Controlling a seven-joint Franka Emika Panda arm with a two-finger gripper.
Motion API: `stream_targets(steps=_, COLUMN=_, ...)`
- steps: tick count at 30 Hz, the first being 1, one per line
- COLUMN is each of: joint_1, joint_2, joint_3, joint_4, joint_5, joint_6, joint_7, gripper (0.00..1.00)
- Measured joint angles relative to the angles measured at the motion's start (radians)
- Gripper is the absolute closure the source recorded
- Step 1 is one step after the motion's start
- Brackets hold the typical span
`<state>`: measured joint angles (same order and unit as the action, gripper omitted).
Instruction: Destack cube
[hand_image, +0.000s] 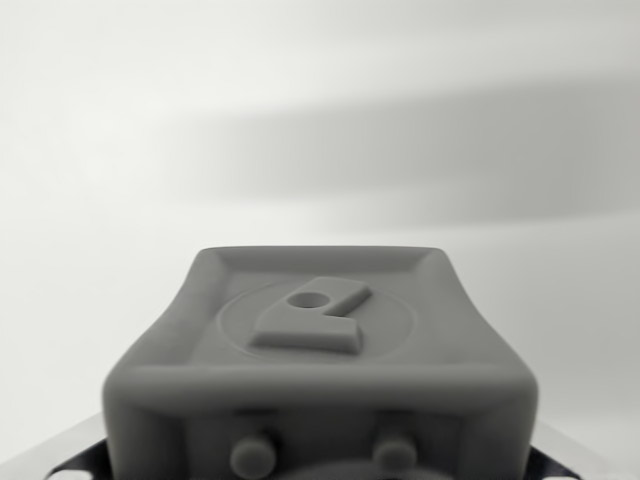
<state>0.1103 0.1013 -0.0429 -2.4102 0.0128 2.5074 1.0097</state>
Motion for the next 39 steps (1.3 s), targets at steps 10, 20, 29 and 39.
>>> stream_targets(steps=10, joint_1=0.031, joint_2=0.0, joint_3=0.01, joint_4=-0.002, joint_5=-0.001, joint_6=0.004, joint_7=0.087, gripper=1.0)
stream_targets(steps=20, joint_1=0.061, joint_2=0.003, joint_3=0.019, joint_4=-0.003, joint_5=-0.003, joint_6=0.008, joint_7=0.171, gripper=1.0)
stream_targets(steps=29, joint_1=0.088, joint_2=0.007, joint_3=0.025, joint_4=-0.003, joint_5=-0.004, joint_6=0.011, joint_7=0.243, gripper=1.0)
stream_targets(steps=39, joint_1=0.119, joint_2=0.015, joint_3=0.032, joint_4=0.001, joint_5=-0.005, joint_6=0.015, joint_7=0.324, gripper=1.0)
